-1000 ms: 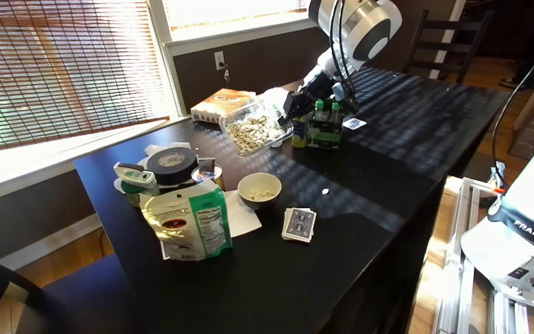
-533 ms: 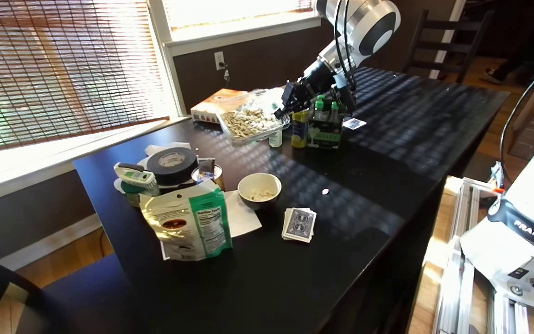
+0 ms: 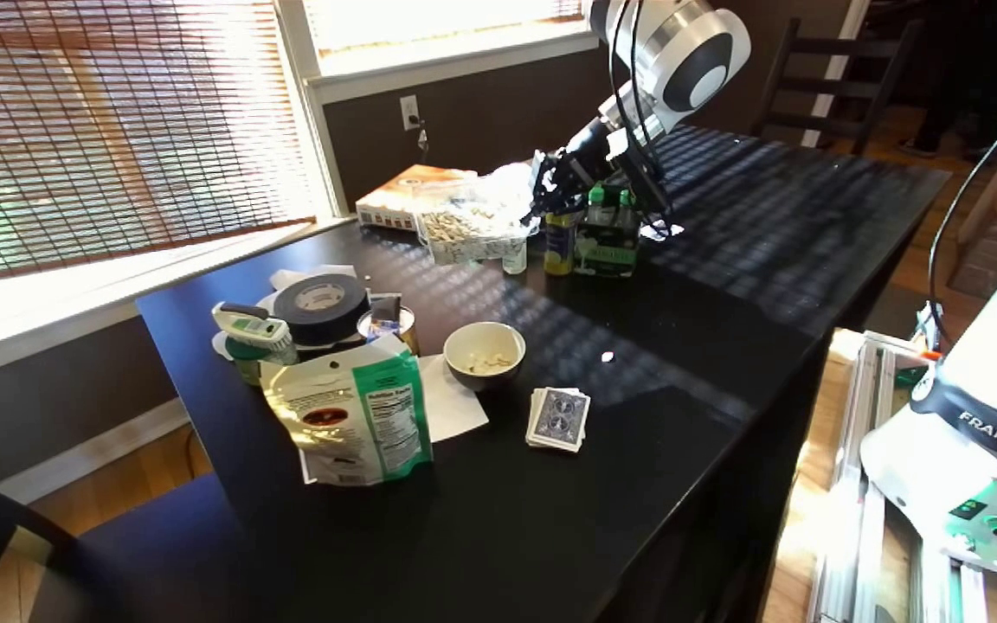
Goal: Pour some of the contents of the clear lunchbox into the ceramic bowl on the left
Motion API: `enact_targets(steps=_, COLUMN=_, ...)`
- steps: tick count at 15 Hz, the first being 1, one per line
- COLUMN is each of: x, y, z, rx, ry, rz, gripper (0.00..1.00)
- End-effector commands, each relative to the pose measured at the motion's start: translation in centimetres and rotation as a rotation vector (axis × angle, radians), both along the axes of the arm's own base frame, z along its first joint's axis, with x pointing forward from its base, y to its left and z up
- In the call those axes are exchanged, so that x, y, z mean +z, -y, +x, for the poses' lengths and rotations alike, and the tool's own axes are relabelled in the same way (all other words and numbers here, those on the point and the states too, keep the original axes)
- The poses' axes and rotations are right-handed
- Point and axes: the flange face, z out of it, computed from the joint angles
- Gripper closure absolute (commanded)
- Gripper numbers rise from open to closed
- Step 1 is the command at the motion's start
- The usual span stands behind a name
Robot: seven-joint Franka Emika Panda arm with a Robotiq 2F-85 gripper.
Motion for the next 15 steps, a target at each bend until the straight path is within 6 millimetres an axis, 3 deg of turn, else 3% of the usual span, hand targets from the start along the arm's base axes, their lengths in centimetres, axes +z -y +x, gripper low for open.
enact_targets(steps=1, x=-0.5, y=-0.4, z=1.2, rx=-0.09, ry=-0.082, rz=0.093, gripper=0.99)
enact_targets(steps=5, x=-2.1, y=-1.0, z=2.1, rx=-0.166, ry=-0.164, rz=0.148, gripper=0.99)
enact_targets(steps=10, x=-4.3, y=-1.1, z=5.5, rx=-0.231, ry=-0.199, rz=0.208, gripper=0.99)
enact_targets(steps=15, x=-7.5, y=-2.6, z=9.2, rx=-0.25, ry=-0.21, rz=0.183, gripper=0.99)
